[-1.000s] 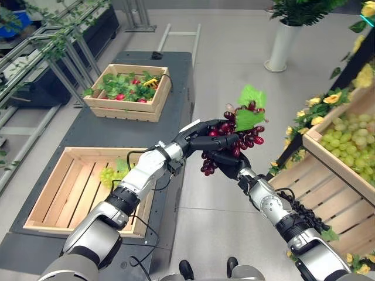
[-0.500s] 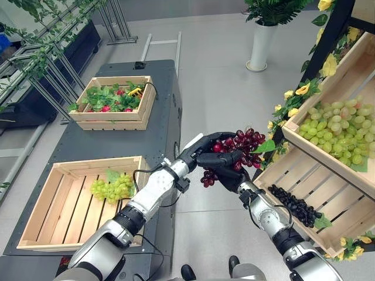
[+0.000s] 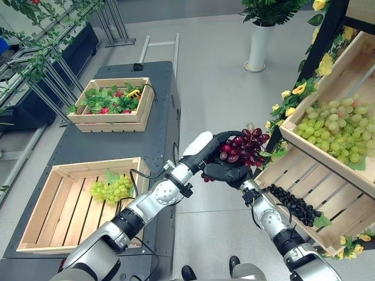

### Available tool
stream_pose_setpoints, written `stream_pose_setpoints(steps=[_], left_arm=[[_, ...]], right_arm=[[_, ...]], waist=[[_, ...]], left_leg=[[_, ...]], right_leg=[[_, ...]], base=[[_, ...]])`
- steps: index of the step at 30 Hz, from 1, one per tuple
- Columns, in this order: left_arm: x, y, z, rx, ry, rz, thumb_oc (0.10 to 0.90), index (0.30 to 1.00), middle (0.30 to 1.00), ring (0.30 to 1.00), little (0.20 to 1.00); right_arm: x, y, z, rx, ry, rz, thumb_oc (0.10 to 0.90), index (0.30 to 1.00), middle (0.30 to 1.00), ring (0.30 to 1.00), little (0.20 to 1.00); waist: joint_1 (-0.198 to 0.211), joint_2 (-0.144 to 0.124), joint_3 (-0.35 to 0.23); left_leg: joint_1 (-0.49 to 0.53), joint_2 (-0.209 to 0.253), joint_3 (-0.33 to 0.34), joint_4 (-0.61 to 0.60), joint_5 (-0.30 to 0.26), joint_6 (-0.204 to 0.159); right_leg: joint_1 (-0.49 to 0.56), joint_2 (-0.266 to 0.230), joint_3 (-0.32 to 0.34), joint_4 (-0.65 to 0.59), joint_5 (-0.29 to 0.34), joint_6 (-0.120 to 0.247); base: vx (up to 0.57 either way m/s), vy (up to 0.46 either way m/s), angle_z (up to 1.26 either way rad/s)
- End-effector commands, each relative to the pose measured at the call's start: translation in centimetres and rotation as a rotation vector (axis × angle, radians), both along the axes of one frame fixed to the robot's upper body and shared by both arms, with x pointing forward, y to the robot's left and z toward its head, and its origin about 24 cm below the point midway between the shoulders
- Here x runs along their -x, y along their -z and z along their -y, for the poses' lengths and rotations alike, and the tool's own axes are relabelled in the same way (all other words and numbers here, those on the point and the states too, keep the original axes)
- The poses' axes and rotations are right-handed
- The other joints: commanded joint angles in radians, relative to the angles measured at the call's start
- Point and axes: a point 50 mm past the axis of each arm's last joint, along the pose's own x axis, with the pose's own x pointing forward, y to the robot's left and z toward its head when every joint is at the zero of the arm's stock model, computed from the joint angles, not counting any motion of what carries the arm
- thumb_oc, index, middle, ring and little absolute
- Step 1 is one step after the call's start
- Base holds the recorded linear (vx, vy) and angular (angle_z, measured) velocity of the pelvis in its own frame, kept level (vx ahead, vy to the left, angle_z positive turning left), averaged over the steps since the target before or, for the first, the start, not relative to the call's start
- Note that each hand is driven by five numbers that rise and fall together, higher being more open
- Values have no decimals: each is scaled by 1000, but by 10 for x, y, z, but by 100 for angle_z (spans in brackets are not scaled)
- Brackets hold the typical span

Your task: Pick up the fruits from the basket on one side to the basket on the other side

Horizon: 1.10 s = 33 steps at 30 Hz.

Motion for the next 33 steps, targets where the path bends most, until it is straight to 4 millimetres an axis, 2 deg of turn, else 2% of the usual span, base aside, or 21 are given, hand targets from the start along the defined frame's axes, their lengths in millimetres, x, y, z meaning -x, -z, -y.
stream_pose_setpoints(steps=[1,6,14,22,24,29,30,33], left_arm=[[-37,-122,-114,395,-550,524,800,900,900,900,900],[-35,-120,-115,403,-576,569,800,900,900,900,900],[-32,-131,-110,377,-580,676,800,900,900,900,900],[-29,-137,-109,503,-631,775,800,900,900,900,900],[-30,-138,-110,601,-638,713,800,900,900,900,900],[-35,-123,-113,833,-670,518,800,900,900,900,900],[-37,-118,-116,941,-682,438,800,900,900,900,900],[-39,-106,-120,1083,-696,316,800,900,900,900,900]], right_arm=[[63,69,86,8,345,-285,400,300,300,300,300],[66,74,84,1,345,-311,400,300,300,300,300],[72,80,80,-5,344,-338,400,300,300,300,300],[74,84,74,-14,331,-361,400,300,300,300,300],[73,85,72,-17,326,-365,400,300,300,300,300],[71,85,66,-30,326,-372,400,300,300,300,300],[70,85,65,-32,328,-373,400,300,300,300,300],[70,86,65,-33,333,-378,400,300,300,300,300]], waist=[[32,-3,-123],[32,-5,-125],[31,-4,-127],[31,-8,-136],[32,-10,-138],[34,-14,-137],[35,-16,-136],[37,-17,-137]], left_leg=[[38,4,-18,2,-135,-59],[39,4,-19,2,-134,-59],[40,4,-21,2,-136,-59],[42,4,-25,2,-138,-59],[43,4,-27,2,-138,-59],[47,4,-34,2,-140,-59],[48,5,-36,2,-141,-60],[49,6,-39,2,-140,-60]], right_leg=[[-16,30,-56,4,-53,-4],[-16,30,-56,4,-52,-3],[-16,30,-55,6,-50,-1],[-12,30,-54,6,-52,-1],[-12,31,-53,6,-52,-1],[-6,33,-50,6,-57,-3],[-5,34,-50,5,-58,-4],[-4,36,-49,7,-59,-5]], base=[[0,0,0],[0,0,0],[0,0,0],[0,0,0],[0,0,0],[0,0,0],[0,0,0],[0,0,0]])
